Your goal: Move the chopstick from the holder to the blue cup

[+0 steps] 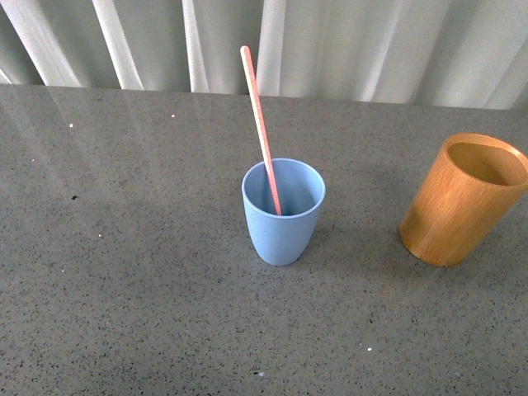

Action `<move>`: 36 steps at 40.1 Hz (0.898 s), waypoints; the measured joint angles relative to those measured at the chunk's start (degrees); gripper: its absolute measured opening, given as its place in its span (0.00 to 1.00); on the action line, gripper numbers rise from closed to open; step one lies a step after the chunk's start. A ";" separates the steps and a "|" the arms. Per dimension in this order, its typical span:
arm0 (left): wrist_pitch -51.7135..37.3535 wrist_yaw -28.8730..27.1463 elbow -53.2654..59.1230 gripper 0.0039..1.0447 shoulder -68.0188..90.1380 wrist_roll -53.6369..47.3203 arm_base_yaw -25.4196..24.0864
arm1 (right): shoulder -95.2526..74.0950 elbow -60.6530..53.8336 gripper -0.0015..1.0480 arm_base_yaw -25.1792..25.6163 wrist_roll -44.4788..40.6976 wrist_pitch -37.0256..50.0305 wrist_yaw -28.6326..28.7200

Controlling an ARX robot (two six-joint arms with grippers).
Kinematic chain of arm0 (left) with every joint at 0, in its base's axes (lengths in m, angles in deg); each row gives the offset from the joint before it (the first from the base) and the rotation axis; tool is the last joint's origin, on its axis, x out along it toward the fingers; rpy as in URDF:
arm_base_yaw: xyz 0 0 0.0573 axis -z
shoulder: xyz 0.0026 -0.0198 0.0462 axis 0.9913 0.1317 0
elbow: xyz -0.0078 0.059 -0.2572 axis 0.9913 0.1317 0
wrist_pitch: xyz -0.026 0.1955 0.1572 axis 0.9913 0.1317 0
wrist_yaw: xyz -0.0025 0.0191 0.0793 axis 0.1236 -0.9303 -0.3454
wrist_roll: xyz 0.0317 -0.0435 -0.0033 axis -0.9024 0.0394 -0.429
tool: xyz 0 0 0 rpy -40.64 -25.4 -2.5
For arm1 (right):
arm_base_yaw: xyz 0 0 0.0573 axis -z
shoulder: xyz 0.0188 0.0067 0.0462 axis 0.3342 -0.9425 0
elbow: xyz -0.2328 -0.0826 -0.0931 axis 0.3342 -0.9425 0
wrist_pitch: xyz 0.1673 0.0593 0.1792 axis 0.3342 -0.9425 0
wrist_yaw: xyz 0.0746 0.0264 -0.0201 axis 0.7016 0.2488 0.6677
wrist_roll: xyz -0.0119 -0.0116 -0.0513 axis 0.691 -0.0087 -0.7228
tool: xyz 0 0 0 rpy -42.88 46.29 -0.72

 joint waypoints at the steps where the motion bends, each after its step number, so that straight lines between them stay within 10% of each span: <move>1: 0.00 -0.02 0.00 0.94 0.02 0.00 0.00 | 0.00 0.00 0.42 0.00 0.02 0.00 0.00; 13: 0.00 -0.02 0.00 0.94 0.02 0.00 0.00 | 0.00 0.00 0.92 0.00 0.04 0.00 -0.02; 36: 0.00 0.00 0.00 0.94 0.02 0.00 0.00 | 0.00 0.00 0.90 0.00 0.02 0.00 -0.02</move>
